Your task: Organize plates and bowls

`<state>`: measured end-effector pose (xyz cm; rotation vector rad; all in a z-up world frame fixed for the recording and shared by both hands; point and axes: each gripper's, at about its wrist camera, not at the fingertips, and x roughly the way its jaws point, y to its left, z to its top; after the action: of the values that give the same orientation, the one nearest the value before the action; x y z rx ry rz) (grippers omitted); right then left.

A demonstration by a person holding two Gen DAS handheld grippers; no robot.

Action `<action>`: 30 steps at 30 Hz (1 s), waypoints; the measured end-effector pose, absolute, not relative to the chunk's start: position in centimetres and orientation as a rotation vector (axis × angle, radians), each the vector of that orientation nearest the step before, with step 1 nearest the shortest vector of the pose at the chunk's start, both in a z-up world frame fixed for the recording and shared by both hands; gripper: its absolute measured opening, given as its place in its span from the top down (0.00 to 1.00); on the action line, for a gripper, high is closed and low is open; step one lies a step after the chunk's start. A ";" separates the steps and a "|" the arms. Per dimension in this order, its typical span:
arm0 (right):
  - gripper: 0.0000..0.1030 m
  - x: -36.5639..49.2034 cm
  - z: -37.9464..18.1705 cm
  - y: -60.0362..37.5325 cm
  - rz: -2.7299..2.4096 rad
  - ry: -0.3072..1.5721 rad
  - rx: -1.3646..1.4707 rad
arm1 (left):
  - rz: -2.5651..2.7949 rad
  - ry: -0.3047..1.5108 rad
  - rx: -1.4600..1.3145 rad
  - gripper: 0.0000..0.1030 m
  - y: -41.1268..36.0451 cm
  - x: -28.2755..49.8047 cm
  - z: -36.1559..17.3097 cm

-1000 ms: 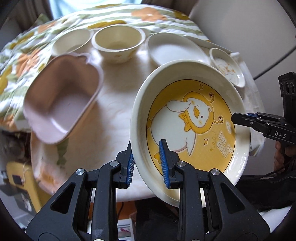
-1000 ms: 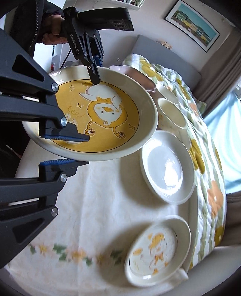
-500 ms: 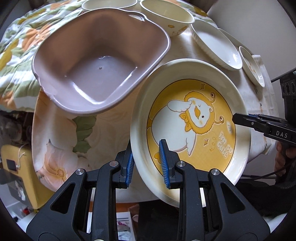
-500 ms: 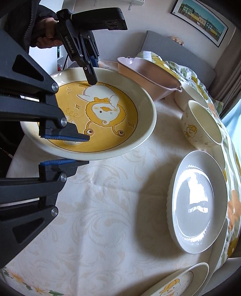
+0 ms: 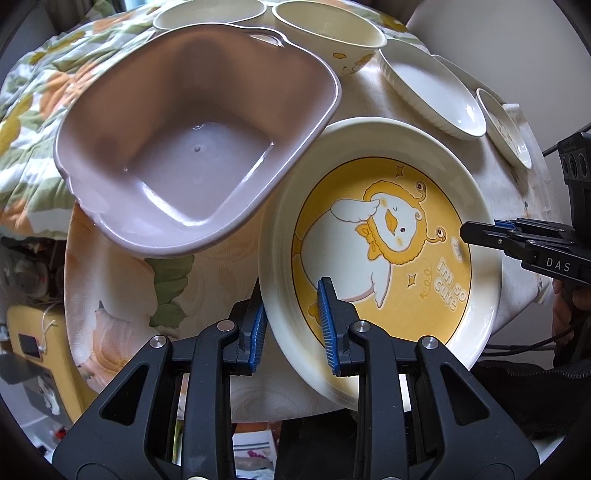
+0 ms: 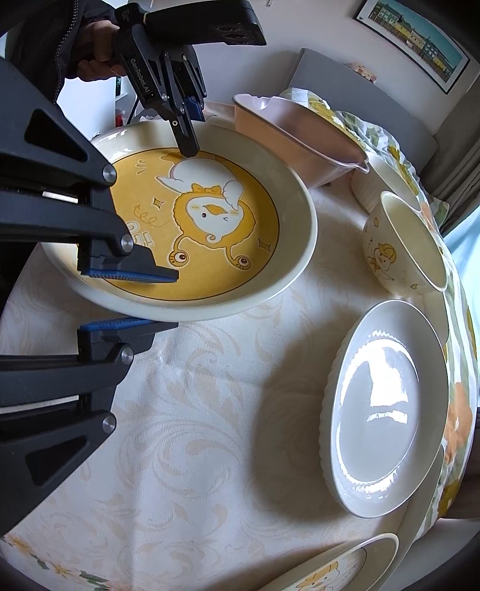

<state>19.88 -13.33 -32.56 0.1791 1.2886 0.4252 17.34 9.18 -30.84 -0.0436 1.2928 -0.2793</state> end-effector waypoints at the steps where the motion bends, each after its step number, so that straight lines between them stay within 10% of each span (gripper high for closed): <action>1: 0.83 19.8 -32.5 -13.2 0.417 1.288 0.163 | -0.281 1.291 -0.045 0.78 9.2 17.3 -30.9; 13: 0.81 20.1 -32.5 -12.5 0.360 1.301 0.158 | -0.263 1.269 -0.009 0.76 9.0 16.8 -30.7; 17: 0.37 20.0 -32.5 -12.1 0.363 1.305 0.151 | -0.253 1.266 0.007 0.72 8.4 16.7 -31.0; 22: 0.36 19.8 -31.7 -11.8 0.372 1.288 0.138 | -0.233 1.244 -0.005 0.18 8.0 16.5 -30.9; 30: 0.36 19.2 -27.2 -13.3 0.391 1.179 0.156 | -0.204 1.115 0.006 0.17 8.4 14.7 -24.9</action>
<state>19.24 -13.33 -27.15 0.1564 1.1795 0.3908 14.75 8.38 -24.86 0.0063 1.1153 -0.2043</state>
